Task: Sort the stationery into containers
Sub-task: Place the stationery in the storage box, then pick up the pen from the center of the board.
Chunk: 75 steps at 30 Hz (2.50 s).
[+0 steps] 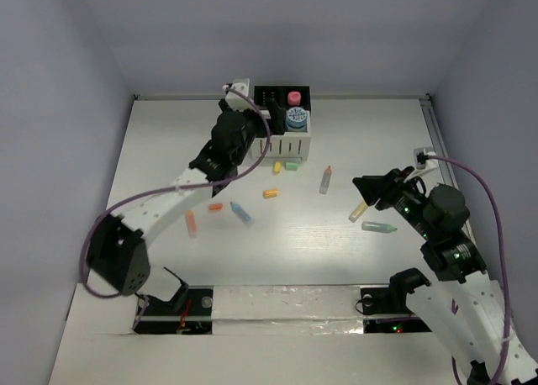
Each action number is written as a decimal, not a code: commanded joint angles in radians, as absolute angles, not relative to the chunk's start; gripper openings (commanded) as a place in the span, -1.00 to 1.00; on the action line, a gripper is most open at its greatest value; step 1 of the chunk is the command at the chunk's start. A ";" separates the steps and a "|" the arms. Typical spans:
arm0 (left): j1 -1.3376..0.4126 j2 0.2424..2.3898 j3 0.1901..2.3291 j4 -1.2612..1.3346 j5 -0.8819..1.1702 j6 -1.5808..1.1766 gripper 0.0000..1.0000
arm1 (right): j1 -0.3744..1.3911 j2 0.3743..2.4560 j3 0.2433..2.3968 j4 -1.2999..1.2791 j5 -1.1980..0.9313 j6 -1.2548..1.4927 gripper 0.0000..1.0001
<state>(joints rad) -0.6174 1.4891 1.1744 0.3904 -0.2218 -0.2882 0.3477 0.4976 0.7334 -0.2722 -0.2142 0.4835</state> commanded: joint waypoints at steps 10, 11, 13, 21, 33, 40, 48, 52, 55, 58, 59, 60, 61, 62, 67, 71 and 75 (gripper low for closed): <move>-0.830 1.050 0.634 0.557 -0.118 -0.451 0.98 | 0.345 0.600 0.629 -0.414 -0.040 0.480 0.18; -0.830 1.034 0.611 0.558 -0.112 -0.468 0.98 | 0.345 0.629 0.630 -0.423 -0.032 0.476 0.23; -0.842 0.997 0.543 0.583 -0.077 -0.480 0.98 | 0.345 0.688 0.638 -0.452 -0.006 0.468 0.33; -0.851 0.963 0.471 0.572 -0.029 -0.465 0.98 | 0.345 0.909 0.687 -0.509 0.253 0.494 0.54; -0.861 0.788 0.399 0.531 -0.043 -0.434 0.98 | 0.345 1.201 0.776 -0.491 0.351 0.583 0.54; -0.861 0.798 0.400 0.545 0.029 -0.452 0.98 | 0.345 1.360 0.827 -0.514 0.428 0.592 0.43; -0.861 0.811 0.397 0.577 0.089 -0.471 0.98 | 0.345 1.483 0.913 -0.549 0.407 0.612 0.17; -0.861 0.816 0.397 0.583 0.104 -0.474 0.98 | 0.316 1.531 0.922 -0.522 0.374 0.633 0.09; -0.861 0.815 0.396 0.584 0.100 -0.476 0.98 | 0.278 1.566 0.907 -0.515 0.315 0.647 0.09; -0.861 0.819 0.393 0.589 0.094 -0.479 0.98 | 0.278 1.594 0.899 -0.535 0.314 0.653 0.11; -0.861 0.821 0.394 0.591 0.094 -0.479 0.98 | 0.278 1.592 0.881 -0.529 0.310 0.658 0.11; -0.861 0.827 0.394 0.591 0.094 -0.479 0.98 | 0.278 1.583 0.870 -0.519 0.304 0.660 0.12; -0.861 0.828 0.396 0.592 0.094 -0.480 0.98 | 0.278 1.582 0.861 -0.503 0.301 0.663 0.12; -0.861 0.830 0.396 0.597 0.097 -0.480 0.98 | 0.278 1.582 0.851 -0.496 0.292 0.669 0.12; -0.861 0.863 0.394 0.612 0.107 -0.486 0.98 | 0.278 1.577 0.801 -0.419 0.241 0.683 -0.22; -0.861 0.903 0.405 0.624 0.124 -0.486 0.97 | 0.278 1.536 0.793 -0.405 0.235 0.664 -0.47; -0.861 0.971 0.422 0.641 0.156 -0.488 0.95 | 0.278 1.485 0.790 -0.382 0.203 0.637 -0.74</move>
